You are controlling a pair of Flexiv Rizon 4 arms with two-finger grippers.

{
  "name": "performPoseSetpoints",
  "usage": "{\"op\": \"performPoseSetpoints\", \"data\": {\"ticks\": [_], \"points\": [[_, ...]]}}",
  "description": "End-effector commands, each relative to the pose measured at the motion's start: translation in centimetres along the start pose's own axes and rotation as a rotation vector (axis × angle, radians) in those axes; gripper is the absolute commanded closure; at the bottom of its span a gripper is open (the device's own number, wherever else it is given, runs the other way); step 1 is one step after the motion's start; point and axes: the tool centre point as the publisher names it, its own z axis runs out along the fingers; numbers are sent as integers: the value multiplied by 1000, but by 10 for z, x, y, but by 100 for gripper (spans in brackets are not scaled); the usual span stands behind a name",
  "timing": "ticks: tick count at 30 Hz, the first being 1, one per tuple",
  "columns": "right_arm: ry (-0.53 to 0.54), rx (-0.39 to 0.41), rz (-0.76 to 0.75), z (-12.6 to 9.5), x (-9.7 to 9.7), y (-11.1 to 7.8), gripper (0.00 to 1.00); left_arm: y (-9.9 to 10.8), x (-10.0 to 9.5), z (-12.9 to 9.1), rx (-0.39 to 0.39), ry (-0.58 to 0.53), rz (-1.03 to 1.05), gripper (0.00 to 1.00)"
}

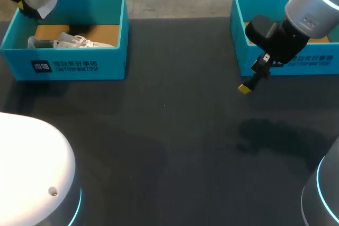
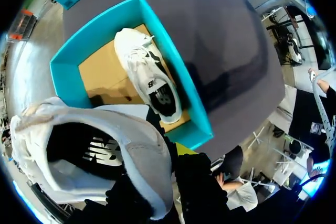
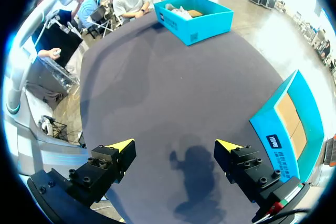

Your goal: Take the shoe out of the shoebox, open the shoe tongue, remove and reinsert the insole, then place the shoe into the shoebox

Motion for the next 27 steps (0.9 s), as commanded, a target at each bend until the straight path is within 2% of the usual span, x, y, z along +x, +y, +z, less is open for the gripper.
{"op": "performPoseSetpoints", "data": {"ticks": [1, 13, 15, 19, 25, 27], "points": [[1, 2, 1, 1, 0, 0, 0, -1, 8, -4, -5, -15, 0, 100], [1, 2, 1, 1, 0, 0, 0, -1, 8, -4, -5, -15, 0, 100], [1, 2, 1, 1, 0, 0, 0, 3, 10, -4, -8, -12, 74, 100], [1, 2, 1, 1, 0, 0, 0, 18, 12, -8, 48, -17, 223, 100], [1, 2, 1, 1, 0, 0, 0, 42, 7, -10, 59, 0, 446, 100], [1, 2, 1, 1, 0, 0, 0, 48, 4, -10, 36, 38, 519, 100]]}}
